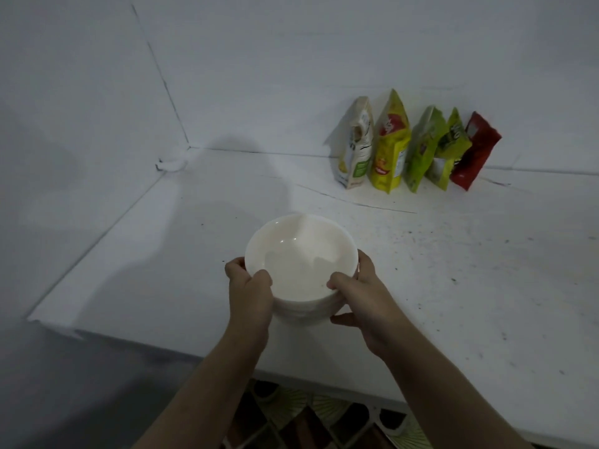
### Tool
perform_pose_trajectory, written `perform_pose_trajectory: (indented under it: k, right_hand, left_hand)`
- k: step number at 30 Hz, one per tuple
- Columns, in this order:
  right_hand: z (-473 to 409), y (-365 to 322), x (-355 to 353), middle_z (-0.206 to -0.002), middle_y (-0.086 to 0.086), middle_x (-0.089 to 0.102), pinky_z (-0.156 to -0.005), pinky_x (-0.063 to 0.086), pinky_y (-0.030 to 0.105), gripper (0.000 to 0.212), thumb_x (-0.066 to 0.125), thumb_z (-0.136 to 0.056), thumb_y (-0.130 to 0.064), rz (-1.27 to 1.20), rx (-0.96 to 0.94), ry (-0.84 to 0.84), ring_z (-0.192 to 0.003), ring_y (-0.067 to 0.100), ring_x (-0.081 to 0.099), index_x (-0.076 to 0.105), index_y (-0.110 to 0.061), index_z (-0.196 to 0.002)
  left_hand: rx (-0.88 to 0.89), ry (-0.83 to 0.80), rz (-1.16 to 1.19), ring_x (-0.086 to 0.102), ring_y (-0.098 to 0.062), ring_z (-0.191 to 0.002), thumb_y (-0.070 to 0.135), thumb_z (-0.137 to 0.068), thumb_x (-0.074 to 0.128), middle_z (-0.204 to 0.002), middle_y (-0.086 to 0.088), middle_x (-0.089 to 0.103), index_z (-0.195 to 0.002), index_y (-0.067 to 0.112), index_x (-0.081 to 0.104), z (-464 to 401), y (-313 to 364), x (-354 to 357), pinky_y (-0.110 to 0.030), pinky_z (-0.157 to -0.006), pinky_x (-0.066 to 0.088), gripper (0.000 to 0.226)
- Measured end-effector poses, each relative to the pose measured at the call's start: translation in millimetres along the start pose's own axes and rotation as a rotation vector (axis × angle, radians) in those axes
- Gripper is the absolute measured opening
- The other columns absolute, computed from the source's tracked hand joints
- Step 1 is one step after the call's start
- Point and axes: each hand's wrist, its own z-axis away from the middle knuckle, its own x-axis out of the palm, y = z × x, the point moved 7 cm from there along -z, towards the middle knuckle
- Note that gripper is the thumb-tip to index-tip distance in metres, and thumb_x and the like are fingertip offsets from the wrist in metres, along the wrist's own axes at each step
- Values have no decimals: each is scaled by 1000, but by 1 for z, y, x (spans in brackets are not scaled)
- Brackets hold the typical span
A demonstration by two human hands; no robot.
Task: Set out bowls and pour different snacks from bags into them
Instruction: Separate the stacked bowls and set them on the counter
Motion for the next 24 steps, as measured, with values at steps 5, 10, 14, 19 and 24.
perform_pose_trajectory:
  k: [5, 10, 14, 19, 24]
  right_hand:
    - [0, -5, 20, -114, -12, 46, -87, 53, 46, 65, 52, -93, -14, 10, -12, -26, -112, 24, 46, 26, -42, -146]
    - [-1, -4, 25, -122, -10, 48, -85, 55, 45, 64, 53, -94, -20, 33, 4, -36, -119, 27, 49, 24, -43, -147]
    - [1, 1, 25, -140, -3, 43, -86, 54, 43, 65, 54, -95, -25, 66, 12, -39, -124, 29, 48, 22, -44, -149]
    - [5, -8, 23, -147, -7, 38, -99, 36, 36, 66, 50, -100, -37, 128, -97, -7, -125, 18, 40, 13, -38, -155]
    - [19, -47, 19, -118, -30, 47, -79, 42, 11, 53, 47, -101, -38, 57, -403, 149, -103, -3, 51, 25, -44, -149]
  left_hand:
    - [69, -38, 4, 46, -20, -105, -2, -91, 41, -119, -4, 44, -124, 22, 31, -10, 3, -23, -33, -80, 45, 42]
    - [219, -48, -54, 49, -8, -96, 0, -91, 42, -105, 11, 44, -118, 25, 29, -10, 14, -28, -22, -69, 44, 39]
    - [335, -48, -117, 50, -14, -106, -2, -91, 43, -118, 4, 45, -118, 26, 30, -10, 26, -28, -17, -71, 46, 41]
    - [512, -92, -132, 50, -13, -114, -9, -88, 42, -128, 8, 46, -123, 24, 30, -2, 52, -25, -20, -87, 48, 49]
    - [595, -98, -5, 51, 12, -101, -11, -86, 47, -114, 19, 48, -120, 26, 33, 6, 76, -25, -10, -76, 52, 52]
